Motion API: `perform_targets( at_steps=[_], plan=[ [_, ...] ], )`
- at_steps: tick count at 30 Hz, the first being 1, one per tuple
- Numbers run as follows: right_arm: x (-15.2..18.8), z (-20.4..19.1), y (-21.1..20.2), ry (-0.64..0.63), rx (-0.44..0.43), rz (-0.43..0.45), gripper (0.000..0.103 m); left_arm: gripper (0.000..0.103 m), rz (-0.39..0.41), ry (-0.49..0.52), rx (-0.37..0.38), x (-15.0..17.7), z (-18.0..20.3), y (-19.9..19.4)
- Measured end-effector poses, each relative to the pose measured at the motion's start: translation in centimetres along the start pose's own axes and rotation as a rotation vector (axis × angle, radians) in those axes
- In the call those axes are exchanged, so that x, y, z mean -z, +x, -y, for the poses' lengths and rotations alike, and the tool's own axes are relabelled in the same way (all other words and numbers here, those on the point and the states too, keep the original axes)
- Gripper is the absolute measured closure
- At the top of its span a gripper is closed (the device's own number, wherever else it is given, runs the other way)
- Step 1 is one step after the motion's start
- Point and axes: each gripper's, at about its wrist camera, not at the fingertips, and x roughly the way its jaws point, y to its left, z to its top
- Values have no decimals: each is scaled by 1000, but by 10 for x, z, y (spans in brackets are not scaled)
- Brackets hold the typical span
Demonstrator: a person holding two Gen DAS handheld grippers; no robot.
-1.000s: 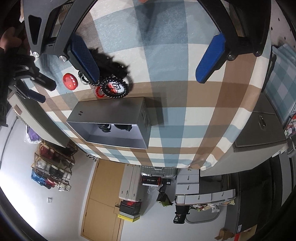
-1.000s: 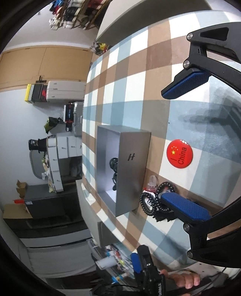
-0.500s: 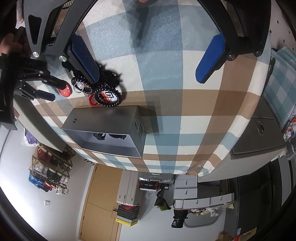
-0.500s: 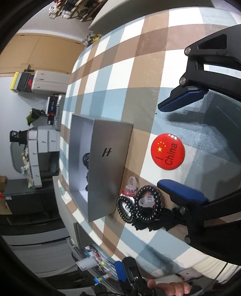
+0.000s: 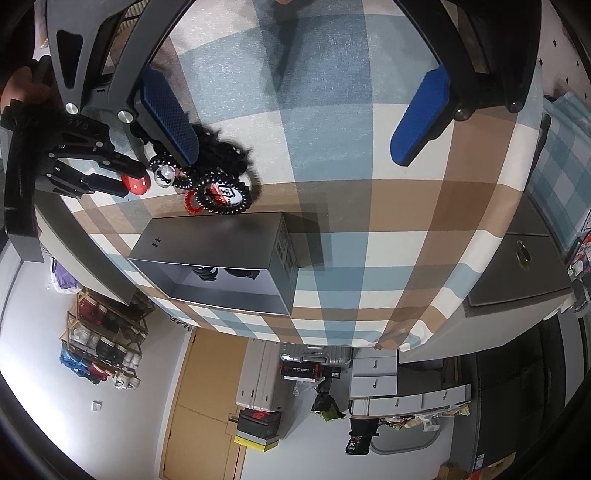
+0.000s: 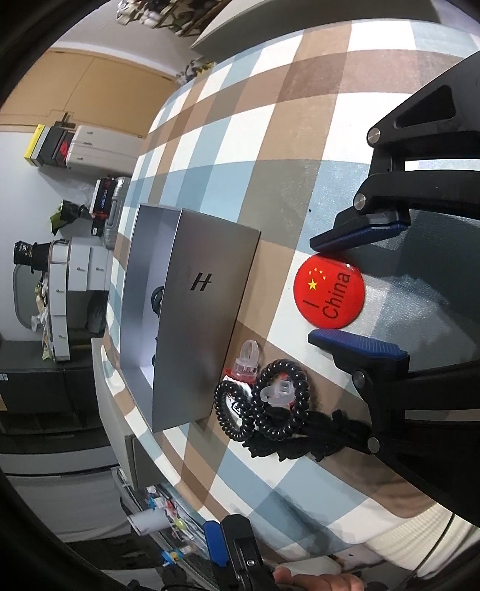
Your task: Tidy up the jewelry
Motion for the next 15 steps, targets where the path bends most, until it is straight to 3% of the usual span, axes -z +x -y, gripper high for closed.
perform_targets(
  at_steps=[15],
  plan=[
    [9, 19, -24, 127, -72, 88, 61, 2, -38, 25, 37, -12, 13, 18]
  ],
)
